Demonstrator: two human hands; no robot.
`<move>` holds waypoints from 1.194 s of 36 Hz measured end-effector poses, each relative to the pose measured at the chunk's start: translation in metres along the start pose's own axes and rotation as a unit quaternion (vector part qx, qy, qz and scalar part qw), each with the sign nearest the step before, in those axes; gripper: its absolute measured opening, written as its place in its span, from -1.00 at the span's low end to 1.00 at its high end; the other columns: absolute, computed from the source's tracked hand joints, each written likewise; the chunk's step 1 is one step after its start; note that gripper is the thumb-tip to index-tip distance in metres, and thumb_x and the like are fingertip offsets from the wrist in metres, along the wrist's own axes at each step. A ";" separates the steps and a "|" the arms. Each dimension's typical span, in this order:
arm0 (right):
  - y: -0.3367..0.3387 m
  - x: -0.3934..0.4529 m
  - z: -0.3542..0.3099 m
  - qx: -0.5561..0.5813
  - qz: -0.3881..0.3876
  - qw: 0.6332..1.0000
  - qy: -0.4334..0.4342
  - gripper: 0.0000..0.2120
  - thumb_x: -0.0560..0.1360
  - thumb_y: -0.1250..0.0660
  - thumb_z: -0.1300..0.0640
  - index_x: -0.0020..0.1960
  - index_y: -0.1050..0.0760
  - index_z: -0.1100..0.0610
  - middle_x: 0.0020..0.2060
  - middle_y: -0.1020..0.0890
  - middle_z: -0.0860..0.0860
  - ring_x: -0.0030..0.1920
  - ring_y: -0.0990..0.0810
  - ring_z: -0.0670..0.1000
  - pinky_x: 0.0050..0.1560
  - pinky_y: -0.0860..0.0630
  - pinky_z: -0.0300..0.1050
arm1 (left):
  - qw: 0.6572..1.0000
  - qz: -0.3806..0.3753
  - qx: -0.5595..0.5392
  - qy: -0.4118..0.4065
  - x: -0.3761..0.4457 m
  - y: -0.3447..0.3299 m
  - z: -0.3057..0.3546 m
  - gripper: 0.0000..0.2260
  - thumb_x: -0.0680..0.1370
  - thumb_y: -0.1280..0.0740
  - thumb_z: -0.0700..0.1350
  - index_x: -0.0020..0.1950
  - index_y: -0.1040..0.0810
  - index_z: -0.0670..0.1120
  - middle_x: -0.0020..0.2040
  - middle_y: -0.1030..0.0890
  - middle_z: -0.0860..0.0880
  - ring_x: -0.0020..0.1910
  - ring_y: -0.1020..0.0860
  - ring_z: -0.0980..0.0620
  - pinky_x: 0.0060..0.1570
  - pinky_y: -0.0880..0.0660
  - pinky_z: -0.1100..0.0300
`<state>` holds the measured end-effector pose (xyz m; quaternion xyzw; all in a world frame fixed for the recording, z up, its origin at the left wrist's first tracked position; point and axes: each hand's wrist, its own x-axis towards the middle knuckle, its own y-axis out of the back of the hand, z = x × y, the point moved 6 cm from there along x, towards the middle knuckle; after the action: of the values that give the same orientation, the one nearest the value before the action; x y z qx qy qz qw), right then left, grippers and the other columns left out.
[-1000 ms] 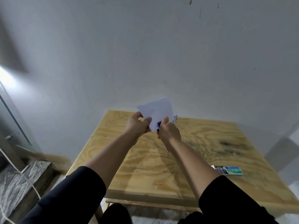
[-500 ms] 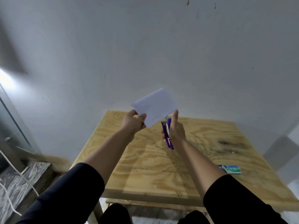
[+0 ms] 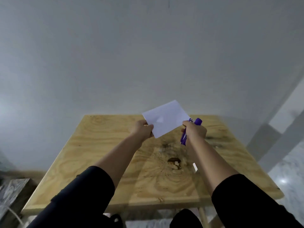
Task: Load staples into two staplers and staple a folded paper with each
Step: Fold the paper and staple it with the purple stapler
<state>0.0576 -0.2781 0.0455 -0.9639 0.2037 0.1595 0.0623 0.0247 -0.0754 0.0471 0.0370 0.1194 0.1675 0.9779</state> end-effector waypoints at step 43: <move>-0.108 -0.014 0.027 -0.340 -0.227 0.911 0.047 -0.45 0.46 -0.33 0.16 0.39 -0.22 0.18 0.23 -0.50 0.17 0.16 -0.54 0.17 0.14 -0.53 0.07 | 0.874 0.165 0.439 -0.128 0.010 0.076 -0.052 -0.68 0.47 -0.26 0.11 0.12 -0.51 -0.04 0.18 -0.52 -0.08 0.18 -0.42 -0.11 0.12 -0.37 0.00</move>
<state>0.0823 -0.1693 0.0308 -0.9536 -0.0844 0.1549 -0.2442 -0.0034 0.0007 0.0033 0.5033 0.0467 0.2509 0.8256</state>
